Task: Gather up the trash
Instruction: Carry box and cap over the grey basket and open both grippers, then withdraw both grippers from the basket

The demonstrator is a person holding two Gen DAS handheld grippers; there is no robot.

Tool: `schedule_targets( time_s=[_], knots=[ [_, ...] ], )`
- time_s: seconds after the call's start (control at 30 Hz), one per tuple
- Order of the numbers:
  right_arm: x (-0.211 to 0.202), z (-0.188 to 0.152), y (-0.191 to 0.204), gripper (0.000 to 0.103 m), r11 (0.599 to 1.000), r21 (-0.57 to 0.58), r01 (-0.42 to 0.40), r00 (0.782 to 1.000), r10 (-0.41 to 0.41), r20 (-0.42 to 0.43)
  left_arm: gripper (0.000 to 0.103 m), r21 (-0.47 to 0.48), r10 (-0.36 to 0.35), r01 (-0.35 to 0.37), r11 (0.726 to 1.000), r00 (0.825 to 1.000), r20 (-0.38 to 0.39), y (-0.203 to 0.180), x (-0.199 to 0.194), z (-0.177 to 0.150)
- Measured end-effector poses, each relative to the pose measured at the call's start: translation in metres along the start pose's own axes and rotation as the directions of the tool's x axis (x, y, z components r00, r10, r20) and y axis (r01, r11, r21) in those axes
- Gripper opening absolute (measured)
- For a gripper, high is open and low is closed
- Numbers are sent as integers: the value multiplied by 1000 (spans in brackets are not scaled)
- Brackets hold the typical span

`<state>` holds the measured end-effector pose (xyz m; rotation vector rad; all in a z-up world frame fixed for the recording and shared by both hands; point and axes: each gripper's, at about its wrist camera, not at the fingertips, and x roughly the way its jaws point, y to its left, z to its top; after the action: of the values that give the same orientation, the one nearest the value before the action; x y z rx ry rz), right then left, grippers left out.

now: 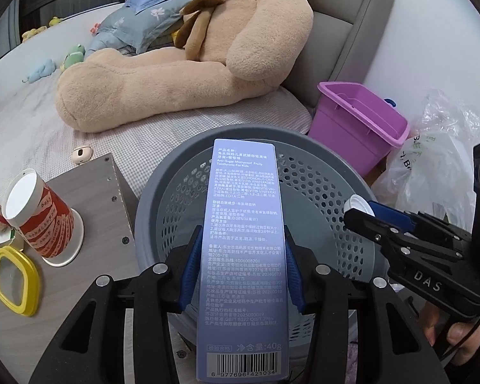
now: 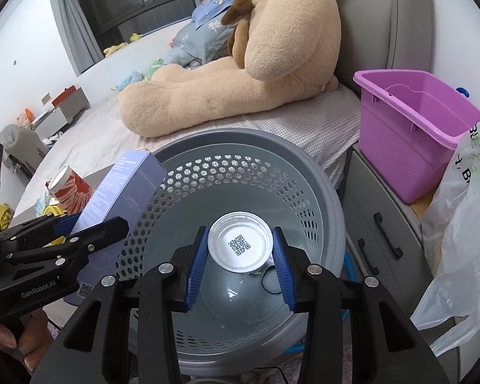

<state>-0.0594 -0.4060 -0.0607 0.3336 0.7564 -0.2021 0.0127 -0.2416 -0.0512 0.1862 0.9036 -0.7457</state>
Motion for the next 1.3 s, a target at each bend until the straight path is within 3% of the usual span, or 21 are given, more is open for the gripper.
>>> schedule_targets(
  time_s=[0.37, 0.47, 0.5, 0.57, 1.3],
  knots=[
    [1, 1, -1, 41, 1000, -5, -25, 1000, 25, 18, 47, 3, 22, -23, 1000, 1000, 17, -3, -2, 2],
    [0, 2, 0, 51, 1000, -13, -17, 999, 17, 31, 71, 2, 42, -42, 999, 998, 45, -4, -8, 4],
    [-1, 3, 0, 59, 1000, -14, -16, 999, 17, 36, 72, -1, 44, -44, 999, 998, 53, -4, -9, 4],
    [-3, 2, 0, 64, 1000, -16, -15, 999, 16, 49, 72, 1, 44, -45, 999, 997, 57, -5, -10, 4],
    [-7, -7, 6, 67, 999, -15, -34, 998, 34, 44, 72, -40, 85, -83, 996, 994, 63, 3, -24, -6]
  ],
)
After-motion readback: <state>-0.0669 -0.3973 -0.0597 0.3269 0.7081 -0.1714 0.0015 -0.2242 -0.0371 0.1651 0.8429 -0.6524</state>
